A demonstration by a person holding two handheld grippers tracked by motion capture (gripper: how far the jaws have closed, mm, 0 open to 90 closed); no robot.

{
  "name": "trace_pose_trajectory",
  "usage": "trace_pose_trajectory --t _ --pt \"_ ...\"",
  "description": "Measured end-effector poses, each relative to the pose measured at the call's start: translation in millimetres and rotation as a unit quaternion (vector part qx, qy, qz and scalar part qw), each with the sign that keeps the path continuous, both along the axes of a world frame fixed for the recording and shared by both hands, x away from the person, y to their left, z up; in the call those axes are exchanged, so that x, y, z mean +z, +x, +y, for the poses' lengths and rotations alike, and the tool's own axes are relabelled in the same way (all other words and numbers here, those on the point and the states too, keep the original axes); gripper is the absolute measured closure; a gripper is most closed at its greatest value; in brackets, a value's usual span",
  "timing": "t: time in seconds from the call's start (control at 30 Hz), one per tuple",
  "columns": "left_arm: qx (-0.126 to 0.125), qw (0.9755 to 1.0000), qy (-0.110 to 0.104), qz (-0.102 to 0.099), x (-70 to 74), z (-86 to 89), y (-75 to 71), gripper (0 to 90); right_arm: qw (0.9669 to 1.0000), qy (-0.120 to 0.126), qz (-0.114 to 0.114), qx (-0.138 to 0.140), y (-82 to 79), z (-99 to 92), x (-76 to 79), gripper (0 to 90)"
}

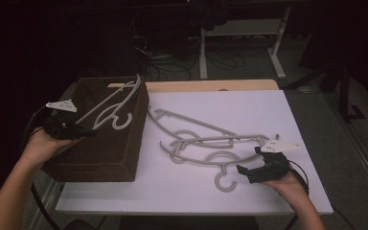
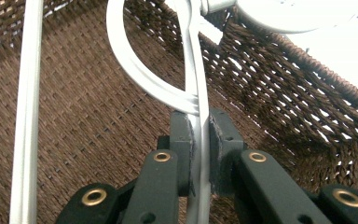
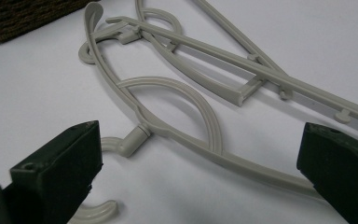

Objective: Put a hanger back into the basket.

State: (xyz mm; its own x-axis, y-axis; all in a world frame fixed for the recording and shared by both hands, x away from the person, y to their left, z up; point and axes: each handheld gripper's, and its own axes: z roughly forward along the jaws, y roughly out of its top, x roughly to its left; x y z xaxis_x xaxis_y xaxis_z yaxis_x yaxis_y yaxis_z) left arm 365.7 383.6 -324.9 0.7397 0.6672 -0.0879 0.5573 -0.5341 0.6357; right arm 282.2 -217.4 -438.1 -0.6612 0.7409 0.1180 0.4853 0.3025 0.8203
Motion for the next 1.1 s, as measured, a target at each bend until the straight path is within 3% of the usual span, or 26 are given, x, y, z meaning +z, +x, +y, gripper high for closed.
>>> trace_pose_trajectory --t 0.43,0.67,0.73,0.77,0.87,1.1 --pt "0.001 0.9999 -0.009 0.009 -0.1 1.0 0.0 82.0 1.0000 0.000 0.001 0.000 0.1 0.0 -0.2 0.0" --pt "0.001 0.9999 -0.002 0.011 1.3 1.9 -2.5 81.8 1.0000 0.001 0.000 0.000 0.2 -0.1 -0.1 0.0" --pt "0.002 0.9999 0.008 0.011 -0.5 0.2 -0.8 81.7 1.0000 0.000 0.000 0.001 0.5 0.4 -0.4 0.0" --pt "0.000 0.9997 0.014 0.022 -1.9 -1.2 0.2 81.7 1.0000 0.000 0.000 0.001 0.2 0.5 -0.1 0.0" --pt "0.004 0.9994 0.032 0.013 -4.0 -2.6 0.5 81.5 1.0000 0.003 0.000 0.000 -0.1 -0.2 0.3 0.0" --pt "0.015 0.9986 0.047 0.017 -18.2 -1.3 12.2 81.3 1.0000 0.001 0.000 0.001 0.8 0.8 -0.2 0.0"
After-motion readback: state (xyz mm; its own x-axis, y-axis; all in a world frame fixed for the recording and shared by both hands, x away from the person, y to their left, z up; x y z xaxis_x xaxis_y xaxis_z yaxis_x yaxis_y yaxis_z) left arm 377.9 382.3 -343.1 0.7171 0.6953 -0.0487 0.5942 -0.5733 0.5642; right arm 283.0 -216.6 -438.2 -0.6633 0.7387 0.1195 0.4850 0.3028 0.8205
